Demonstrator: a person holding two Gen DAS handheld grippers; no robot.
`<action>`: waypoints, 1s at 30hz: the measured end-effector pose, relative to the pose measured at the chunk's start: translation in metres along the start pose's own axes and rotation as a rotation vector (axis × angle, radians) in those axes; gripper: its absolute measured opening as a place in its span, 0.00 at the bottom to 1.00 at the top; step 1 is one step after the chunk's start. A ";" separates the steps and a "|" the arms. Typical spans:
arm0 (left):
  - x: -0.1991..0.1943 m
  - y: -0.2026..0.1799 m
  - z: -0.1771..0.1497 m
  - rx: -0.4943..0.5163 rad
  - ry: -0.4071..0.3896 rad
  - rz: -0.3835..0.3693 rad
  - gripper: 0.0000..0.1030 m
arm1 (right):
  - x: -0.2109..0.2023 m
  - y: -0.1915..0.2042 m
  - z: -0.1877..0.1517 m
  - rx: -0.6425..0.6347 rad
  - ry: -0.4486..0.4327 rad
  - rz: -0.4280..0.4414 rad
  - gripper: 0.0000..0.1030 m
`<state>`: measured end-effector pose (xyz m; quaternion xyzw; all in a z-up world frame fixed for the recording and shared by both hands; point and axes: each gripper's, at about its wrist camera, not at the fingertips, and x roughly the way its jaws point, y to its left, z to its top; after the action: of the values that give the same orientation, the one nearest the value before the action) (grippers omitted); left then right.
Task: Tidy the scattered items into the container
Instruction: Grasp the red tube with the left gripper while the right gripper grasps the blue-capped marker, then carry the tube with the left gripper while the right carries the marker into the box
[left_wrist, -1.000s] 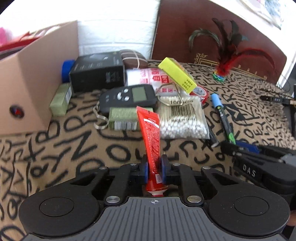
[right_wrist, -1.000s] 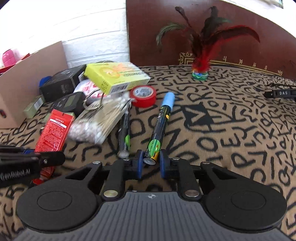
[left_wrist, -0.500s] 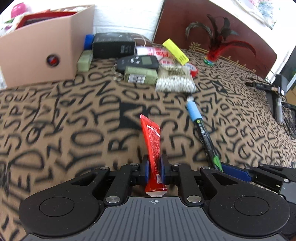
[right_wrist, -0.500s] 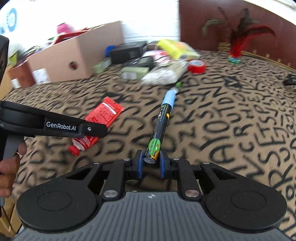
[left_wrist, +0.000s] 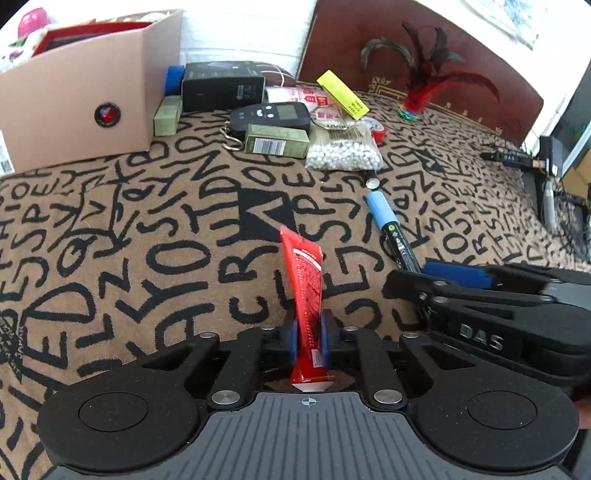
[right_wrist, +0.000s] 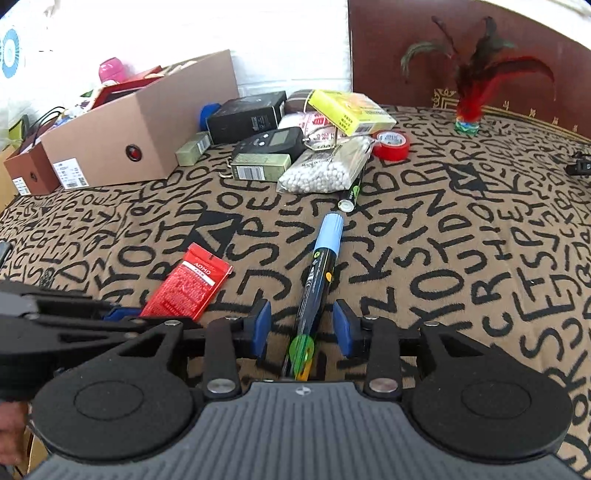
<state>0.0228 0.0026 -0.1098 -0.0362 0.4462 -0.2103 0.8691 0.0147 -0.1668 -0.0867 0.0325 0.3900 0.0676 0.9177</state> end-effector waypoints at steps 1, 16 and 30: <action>0.000 0.002 0.000 -0.008 0.002 -0.007 0.07 | 0.004 0.000 0.001 -0.002 0.010 0.003 0.30; 0.000 0.008 0.003 -0.058 -0.003 -0.020 0.06 | 0.005 0.014 -0.003 -0.081 0.065 0.069 0.22; 0.005 0.009 0.004 -0.053 -0.007 -0.020 0.05 | 0.007 0.026 -0.003 -0.133 0.077 0.068 0.19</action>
<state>0.0318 0.0082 -0.1133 -0.0643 0.4482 -0.2071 0.8672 0.0150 -0.1404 -0.0904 -0.0180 0.4183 0.1260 0.8994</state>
